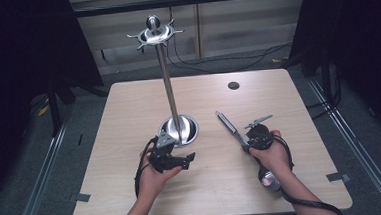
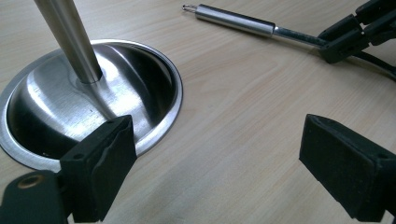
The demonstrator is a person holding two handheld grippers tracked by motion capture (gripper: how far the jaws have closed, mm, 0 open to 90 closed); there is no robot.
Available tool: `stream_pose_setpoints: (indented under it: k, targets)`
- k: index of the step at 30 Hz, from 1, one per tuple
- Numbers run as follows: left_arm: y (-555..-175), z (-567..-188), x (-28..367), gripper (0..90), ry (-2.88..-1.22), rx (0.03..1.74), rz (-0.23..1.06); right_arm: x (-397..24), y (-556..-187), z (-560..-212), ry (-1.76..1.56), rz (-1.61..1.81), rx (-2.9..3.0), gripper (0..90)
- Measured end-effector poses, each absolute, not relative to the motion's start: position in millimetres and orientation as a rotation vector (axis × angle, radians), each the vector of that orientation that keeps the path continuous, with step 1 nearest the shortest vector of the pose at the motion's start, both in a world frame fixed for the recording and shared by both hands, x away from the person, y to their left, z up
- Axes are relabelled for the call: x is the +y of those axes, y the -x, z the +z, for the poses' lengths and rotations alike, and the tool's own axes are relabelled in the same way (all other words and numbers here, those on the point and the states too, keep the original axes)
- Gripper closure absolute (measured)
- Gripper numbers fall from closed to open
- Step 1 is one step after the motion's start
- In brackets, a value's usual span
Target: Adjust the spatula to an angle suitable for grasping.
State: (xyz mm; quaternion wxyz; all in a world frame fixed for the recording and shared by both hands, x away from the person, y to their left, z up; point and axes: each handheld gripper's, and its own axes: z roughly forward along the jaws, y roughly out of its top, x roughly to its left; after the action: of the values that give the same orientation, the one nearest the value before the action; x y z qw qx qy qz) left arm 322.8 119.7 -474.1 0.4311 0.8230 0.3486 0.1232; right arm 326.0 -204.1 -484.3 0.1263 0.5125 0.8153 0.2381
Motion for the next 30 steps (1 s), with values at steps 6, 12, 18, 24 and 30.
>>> stream_pose_setpoints:
  k: [6,12,18,24,30]
  targets:
    - [-322.9,-474.9,118.9,10.7,-2.061,0.861,0.301,-206.8,-336.9,-486.9,-1.488,0.759,2.367,69.5]
    - [-322.7,-476.0,117.6,10.7,-2.052,0.866,0.296,-204.4,-341.9,-485.2,-1.514,0.710,2.361,74.1]
    - [-321.6,-476.5,114.6,10.7,-2.051,0.854,0.277,-205.6,-341.5,-484.9,-1.552,0.736,2.350,75.3]
    - [-321.4,-474.7,111.7,10.7,-2.031,0.837,0.271,-214.8,-334.8,-474.2,-1.552,0.879,2.261,75.7]
    - [-319.1,-472.6,104.5,10.8,-1.998,0.829,0.237,-224.1,-326.7,-458.2,-1.523,1.049,2.176,75.8]
